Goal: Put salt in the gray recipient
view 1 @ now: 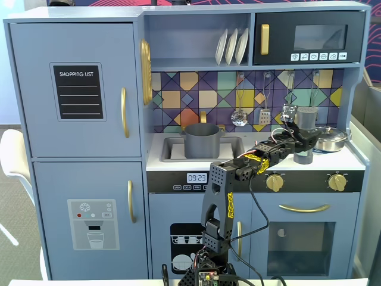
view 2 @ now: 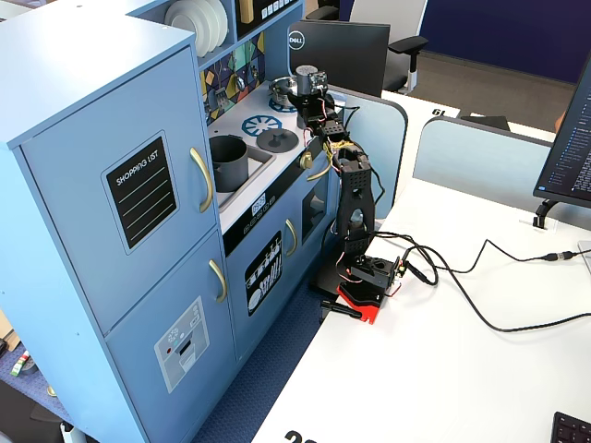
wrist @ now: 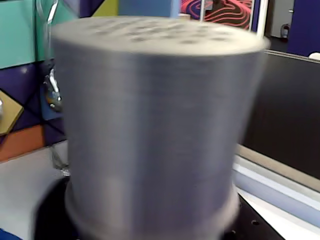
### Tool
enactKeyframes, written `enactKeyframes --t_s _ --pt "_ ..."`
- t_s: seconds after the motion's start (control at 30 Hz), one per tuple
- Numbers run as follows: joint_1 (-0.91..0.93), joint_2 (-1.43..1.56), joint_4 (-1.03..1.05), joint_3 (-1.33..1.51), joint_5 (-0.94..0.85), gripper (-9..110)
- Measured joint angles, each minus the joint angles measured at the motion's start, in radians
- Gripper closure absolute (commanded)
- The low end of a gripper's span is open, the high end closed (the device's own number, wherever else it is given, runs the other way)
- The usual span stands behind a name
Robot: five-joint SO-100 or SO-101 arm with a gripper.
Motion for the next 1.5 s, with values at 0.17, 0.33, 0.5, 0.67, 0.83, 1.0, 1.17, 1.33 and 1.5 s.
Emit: enactKeyframes --t_s 0.17,0.33,0.5,0.67,0.83,1.0,1.17,1.33,1.5 --pt "-0.023 0.000 -0.032 -0.003 0.018 101" --pt "-0.012 0.006 -0.063 -0.003 0.061 101" --pt "-0.028 0.089 0.040 -0.040 0.172 101" --pt "-0.144 0.259 0.265 -0.054 0.399 101" --pt "-0.357 0.407 0.453 -0.054 0.693 101" --pt "-0.578 0.492 0.563 -0.054 1.012 101" --pt "-0.758 0.503 0.584 -0.054 1.321 101" --pt "-0.871 0.503 0.584 -0.054 1.651 101" --pt "-0.953 0.474 0.571 -0.054 1.934 101"
